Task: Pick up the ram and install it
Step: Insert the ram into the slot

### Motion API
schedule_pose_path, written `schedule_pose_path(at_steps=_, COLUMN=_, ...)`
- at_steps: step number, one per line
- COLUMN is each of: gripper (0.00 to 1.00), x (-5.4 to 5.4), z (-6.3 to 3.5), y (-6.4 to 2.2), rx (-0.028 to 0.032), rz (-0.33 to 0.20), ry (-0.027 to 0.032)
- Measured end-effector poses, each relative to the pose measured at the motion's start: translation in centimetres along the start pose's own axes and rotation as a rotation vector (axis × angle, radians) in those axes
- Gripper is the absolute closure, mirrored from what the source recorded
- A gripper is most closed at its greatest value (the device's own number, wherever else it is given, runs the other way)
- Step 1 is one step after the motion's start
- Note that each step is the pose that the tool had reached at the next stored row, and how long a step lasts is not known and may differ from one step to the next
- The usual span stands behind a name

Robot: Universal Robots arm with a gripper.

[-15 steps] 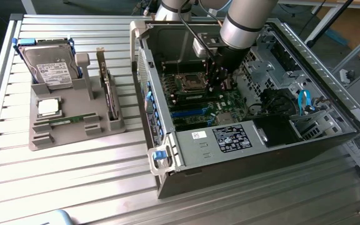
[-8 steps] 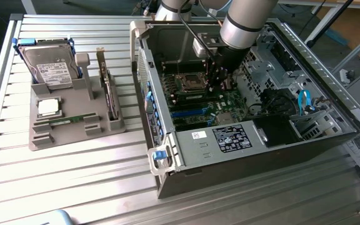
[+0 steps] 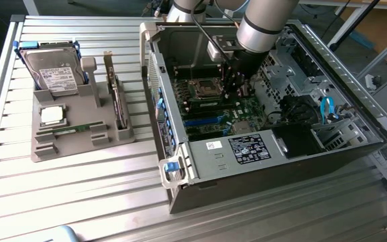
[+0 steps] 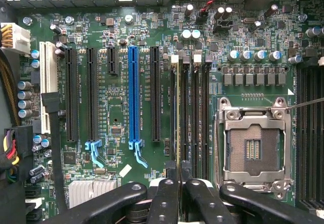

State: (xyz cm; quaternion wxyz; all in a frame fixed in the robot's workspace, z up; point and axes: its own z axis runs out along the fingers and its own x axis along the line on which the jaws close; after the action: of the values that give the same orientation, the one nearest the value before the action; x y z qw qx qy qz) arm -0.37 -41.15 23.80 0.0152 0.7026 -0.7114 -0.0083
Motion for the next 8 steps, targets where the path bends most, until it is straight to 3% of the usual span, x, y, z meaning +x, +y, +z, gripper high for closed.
schedule_pose_path(at_steps=8, gripper=0.88, x=0.0, z=0.03, y=-0.03, rx=0.0, rz=0.0, ry=-0.0002)
